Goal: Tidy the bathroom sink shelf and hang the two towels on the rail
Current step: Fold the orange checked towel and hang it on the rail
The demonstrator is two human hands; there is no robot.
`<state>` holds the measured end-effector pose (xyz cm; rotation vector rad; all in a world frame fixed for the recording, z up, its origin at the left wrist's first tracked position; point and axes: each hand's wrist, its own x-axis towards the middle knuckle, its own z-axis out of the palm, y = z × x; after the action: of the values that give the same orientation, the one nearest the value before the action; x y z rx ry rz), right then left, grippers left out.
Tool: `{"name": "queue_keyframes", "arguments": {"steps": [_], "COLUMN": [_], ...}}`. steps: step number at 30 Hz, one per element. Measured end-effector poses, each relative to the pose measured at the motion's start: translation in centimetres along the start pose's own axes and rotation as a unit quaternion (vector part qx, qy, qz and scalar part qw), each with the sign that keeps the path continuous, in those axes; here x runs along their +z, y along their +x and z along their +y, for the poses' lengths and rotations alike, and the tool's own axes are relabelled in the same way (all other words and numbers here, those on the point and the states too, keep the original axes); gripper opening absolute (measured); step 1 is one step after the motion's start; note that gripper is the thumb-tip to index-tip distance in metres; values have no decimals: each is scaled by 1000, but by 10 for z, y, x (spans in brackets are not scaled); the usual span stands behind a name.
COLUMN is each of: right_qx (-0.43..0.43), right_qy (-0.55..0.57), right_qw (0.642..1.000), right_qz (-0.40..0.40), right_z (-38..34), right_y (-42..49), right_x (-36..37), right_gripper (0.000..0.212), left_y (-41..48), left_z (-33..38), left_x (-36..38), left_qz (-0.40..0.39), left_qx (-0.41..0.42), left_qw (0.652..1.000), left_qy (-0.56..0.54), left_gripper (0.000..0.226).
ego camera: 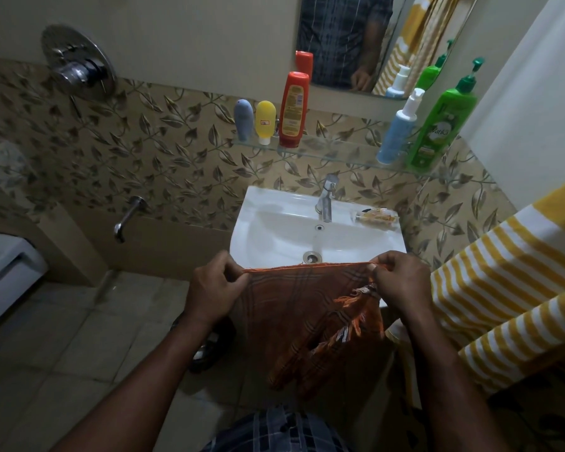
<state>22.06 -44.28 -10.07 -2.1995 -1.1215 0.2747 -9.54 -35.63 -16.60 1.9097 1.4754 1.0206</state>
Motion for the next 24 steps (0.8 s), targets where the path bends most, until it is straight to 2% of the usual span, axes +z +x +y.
{"name": "queue_keyframes", "arguments": {"steps": [5,8,12,14,16,19,21,24], "right_qx": [3,4,-2,-5,-9,-63,-102,-69], "right_qy": [-5,3,8,-1,4,86,150,139], "right_qw": [1000,1000,1000,1000,1000,994,983,988], "right_qz": [0,-1,-5,-17,-20,12,18,-24], "right_z": [4,3,2,2,3,1,-2,1], "right_y": [3,2,0,1,-1,-12,-20,-32], "right_x": [-2,-2,-2,-2,-3,-9,-9,2], "right_gripper": [5,4,5,8,13,14,21,22], "left_y": [3,5,4,4,5,4,2,-6], "left_z": [2,0,1,2,10,34,47,53], "left_x": [-1,2,5,6,0,-12,-15,-9], "left_qz": [-24,-29,-20,-31,-59,-106,-122,-126], "left_qx": [-18,-34,-21,-35,-61,-63,-74,-136], "left_qw": [997,996,999,997,987,947,930,921], "left_qy": [-73,-77,-41,-57,-137,-298,-338,-342], "left_gripper": [19,10,12,15,13,10,12,14]}}
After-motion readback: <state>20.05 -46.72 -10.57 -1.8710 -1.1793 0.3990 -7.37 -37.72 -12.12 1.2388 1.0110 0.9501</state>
